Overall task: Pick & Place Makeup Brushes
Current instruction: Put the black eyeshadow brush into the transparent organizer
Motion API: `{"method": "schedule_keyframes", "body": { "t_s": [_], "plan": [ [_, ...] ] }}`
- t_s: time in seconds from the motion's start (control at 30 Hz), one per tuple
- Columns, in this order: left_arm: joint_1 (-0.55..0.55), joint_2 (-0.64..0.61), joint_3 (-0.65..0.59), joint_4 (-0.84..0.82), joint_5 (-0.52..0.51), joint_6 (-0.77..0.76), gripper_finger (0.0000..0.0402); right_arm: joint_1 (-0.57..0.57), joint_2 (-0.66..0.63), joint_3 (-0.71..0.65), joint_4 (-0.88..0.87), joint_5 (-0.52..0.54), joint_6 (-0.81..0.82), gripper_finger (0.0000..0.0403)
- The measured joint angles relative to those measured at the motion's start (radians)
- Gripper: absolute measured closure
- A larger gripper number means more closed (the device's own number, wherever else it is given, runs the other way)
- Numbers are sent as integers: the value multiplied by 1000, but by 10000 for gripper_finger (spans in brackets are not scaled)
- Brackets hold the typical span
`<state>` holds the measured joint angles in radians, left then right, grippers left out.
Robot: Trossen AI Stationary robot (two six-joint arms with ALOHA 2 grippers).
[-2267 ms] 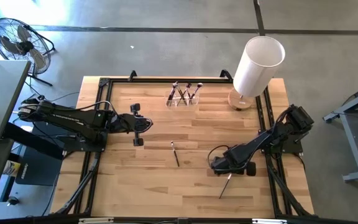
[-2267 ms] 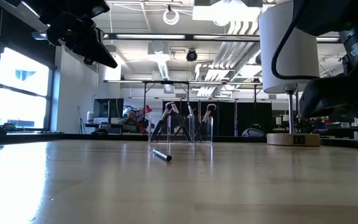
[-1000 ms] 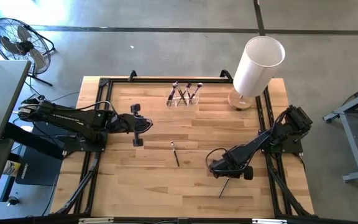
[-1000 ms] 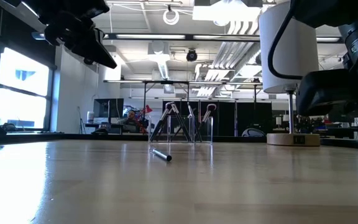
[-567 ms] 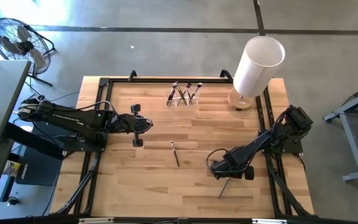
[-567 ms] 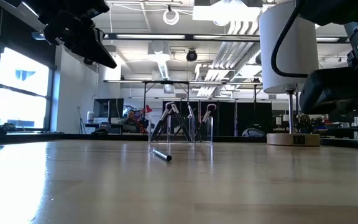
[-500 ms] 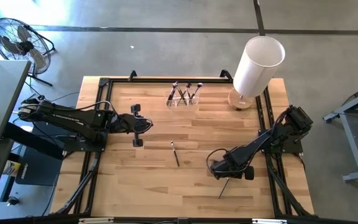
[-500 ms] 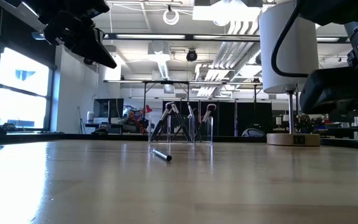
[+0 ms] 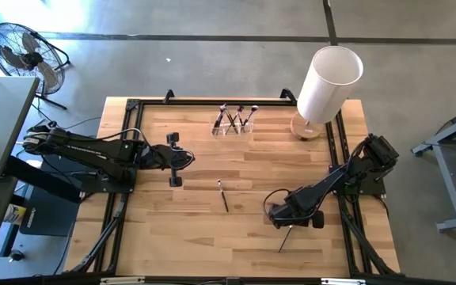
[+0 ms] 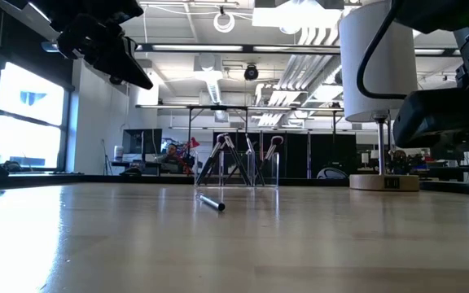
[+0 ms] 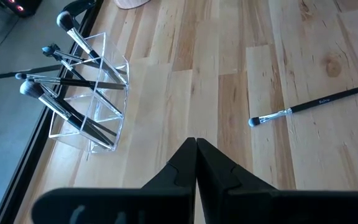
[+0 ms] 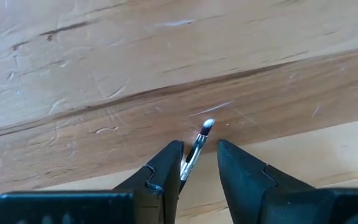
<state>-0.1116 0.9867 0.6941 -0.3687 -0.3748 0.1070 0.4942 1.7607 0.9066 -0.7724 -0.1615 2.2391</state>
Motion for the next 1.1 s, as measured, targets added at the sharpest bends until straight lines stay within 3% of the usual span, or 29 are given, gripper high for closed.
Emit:
{"method": "schedule_keyframes", "body": {
  "t_s": [0.73, 0.87, 1.03, 1.1],
  "plan": [
    [0, 0, 0, 1, 0, 0, 401, -4, 0, 0, -26, 11, -6, 302],
    [0, 0, 0, 2, 0, 0, 401, -4, 0, 0, -13, 19, -19, 329],
    [0, 0, 0, 8, 0, 0, 401, -3, 0, 0, 17, 53, -61, 391],
    [0, 0, 0, 8, 0, 0, 401, -3, -1, 0, 36, 62, -92, 394]
  ]
}}
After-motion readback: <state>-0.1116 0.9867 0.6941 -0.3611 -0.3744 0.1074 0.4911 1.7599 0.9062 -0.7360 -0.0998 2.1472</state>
